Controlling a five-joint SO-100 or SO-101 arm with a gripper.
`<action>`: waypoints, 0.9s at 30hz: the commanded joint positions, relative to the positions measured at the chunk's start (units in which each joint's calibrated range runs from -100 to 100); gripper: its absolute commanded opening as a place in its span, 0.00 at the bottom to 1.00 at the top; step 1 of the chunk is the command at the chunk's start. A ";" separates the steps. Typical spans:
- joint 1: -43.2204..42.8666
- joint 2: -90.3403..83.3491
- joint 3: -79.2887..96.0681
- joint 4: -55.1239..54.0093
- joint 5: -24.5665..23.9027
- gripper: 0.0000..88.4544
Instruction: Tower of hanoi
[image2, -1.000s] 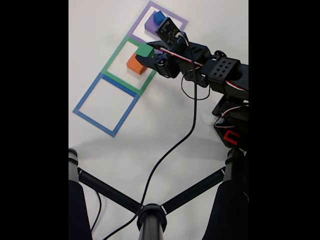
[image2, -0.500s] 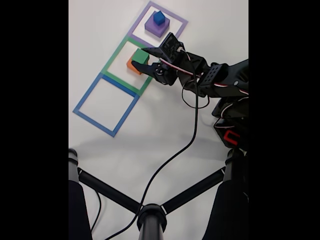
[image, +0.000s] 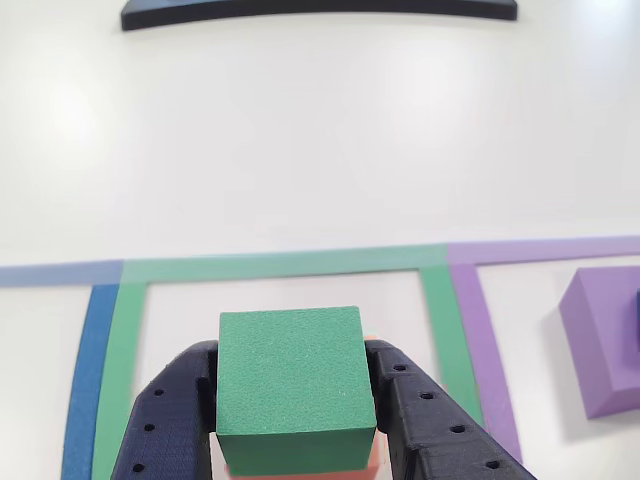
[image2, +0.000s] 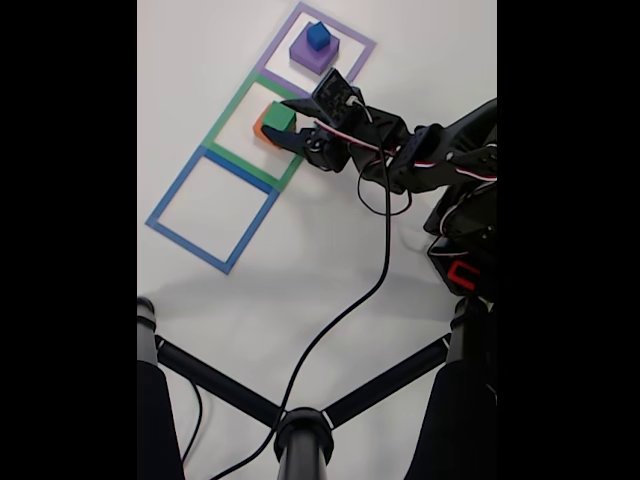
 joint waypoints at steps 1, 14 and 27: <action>0.90 1.58 -3.55 -2.48 0.79 0.05; 0.90 5.51 -4.55 -5.23 0.79 0.05; 0.52 9.59 -4.73 -9.44 0.79 0.05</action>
